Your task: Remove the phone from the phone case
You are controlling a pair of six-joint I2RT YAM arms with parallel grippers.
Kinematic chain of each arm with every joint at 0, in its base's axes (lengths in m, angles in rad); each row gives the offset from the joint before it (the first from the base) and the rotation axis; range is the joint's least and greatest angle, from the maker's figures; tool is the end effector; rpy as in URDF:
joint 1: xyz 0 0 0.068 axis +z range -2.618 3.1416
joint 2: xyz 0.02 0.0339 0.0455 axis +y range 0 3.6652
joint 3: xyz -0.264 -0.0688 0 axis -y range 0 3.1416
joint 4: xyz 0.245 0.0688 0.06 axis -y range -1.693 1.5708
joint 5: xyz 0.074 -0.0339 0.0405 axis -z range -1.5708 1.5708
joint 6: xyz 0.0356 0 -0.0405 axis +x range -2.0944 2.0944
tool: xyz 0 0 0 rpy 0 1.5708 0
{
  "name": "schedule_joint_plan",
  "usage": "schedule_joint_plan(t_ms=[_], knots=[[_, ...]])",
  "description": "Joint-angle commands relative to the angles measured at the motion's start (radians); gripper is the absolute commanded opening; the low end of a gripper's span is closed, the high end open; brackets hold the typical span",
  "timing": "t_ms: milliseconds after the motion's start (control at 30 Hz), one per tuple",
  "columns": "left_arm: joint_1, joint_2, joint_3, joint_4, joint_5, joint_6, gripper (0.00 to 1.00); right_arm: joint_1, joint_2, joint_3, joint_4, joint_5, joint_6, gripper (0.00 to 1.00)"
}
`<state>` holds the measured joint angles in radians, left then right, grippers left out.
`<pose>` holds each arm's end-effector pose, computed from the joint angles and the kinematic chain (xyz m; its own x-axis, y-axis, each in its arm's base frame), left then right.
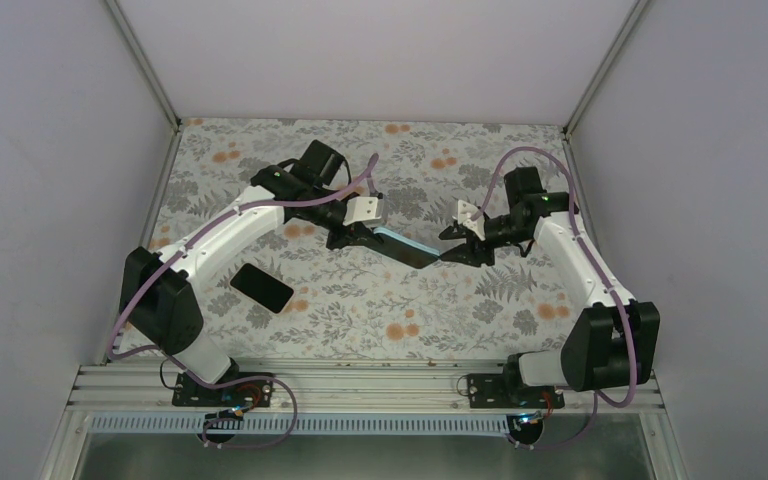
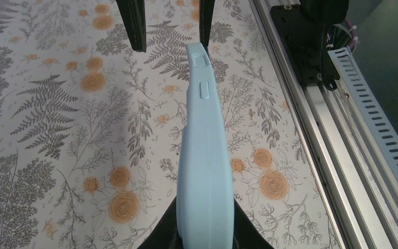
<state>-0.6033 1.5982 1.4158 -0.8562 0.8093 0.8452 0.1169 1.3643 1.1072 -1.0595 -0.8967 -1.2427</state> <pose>0.2564 -0.2079 0.3070 0.0483 0.5936 -0.8033 0.9913 -0.1270 -0.0343 0.2374 0.0559 0.2745 -0.0561 -0.6016 -0.7969 -0.9963 0.0855 0.0056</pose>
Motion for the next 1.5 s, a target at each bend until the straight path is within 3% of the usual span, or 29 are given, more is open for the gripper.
schedule_joint_plan(t_ms=[0,667,1000,1133,1267,1367,1467], knots=[[-0.016,-0.016,0.044,0.005,0.076,0.008,0.02,0.004,-0.002,-0.006,0.074,-0.015,0.04,0.49],[-0.026,0.052,0.105,-0.068,0.329,0.001,0.02,0.106,-0.043,-0.041,0.395,0.101,0.262,0.48],[-0.021,0.079,0.154,-0.103,0.419,-0.004,0.02,0.168,-0.013,-0.028,0.47,0.155,0.342,0.47],[-0.02,0.085,0.154,-0.091,0.426,-0.013,0.02,0.182,0.0,-0.01,0.439,0.024,0.342,0.48],[-0.019,0.096,0.147,-0.06,0.411,-0.031,0.02,0.207,0.062,0.088,0.304,-0.117,0.304,0.5],[-0.019,0.099,0.129,0.003,0.363,-0.07,0.02,0.246,0.124,0.169,0.184,-0.189,0.256,0.51],[-0.019,0.085,0.084,0.1,0.308,-0.119,0.02,0.282,0.14,0.188,0.186,-0.222,0.28,0.48]])
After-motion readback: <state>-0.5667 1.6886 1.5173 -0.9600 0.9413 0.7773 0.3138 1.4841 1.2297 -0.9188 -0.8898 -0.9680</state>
